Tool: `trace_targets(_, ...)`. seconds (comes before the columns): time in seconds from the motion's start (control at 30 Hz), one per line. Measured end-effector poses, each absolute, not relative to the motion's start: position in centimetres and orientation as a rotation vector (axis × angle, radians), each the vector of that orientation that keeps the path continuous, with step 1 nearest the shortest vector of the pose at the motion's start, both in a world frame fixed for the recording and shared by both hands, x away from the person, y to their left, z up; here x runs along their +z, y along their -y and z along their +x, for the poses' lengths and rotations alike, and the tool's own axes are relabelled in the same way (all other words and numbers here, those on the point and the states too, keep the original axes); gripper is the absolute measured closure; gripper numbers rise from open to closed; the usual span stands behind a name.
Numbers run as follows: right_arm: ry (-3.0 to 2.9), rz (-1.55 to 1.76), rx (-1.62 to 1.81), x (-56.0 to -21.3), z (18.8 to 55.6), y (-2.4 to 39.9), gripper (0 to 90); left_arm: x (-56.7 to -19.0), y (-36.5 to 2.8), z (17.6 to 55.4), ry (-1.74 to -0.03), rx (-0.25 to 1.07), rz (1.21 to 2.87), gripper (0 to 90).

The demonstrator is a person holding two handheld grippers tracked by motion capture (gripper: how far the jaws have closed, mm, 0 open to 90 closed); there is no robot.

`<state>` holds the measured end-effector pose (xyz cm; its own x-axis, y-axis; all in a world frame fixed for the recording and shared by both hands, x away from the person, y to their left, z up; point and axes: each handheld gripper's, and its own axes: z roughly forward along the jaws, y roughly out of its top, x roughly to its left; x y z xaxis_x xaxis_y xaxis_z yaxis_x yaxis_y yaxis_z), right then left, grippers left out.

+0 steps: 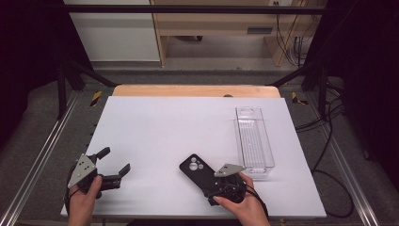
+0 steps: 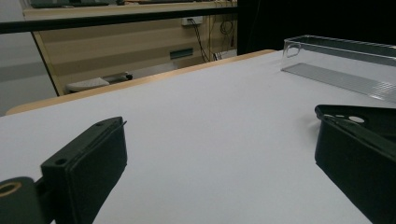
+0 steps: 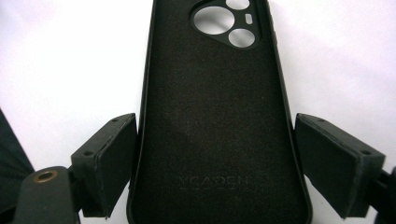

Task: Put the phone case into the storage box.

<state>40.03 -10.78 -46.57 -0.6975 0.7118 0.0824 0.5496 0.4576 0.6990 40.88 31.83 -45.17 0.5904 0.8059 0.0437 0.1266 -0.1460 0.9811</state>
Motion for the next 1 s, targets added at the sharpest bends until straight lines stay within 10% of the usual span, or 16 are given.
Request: trace_targets(1.0, -2.228, 1.024, 1.18, -41.5, 45.1, 7.7, 16.2, -41.5, -23.2, 45.1, -0.753, 0.553, 1.594, 3.6)
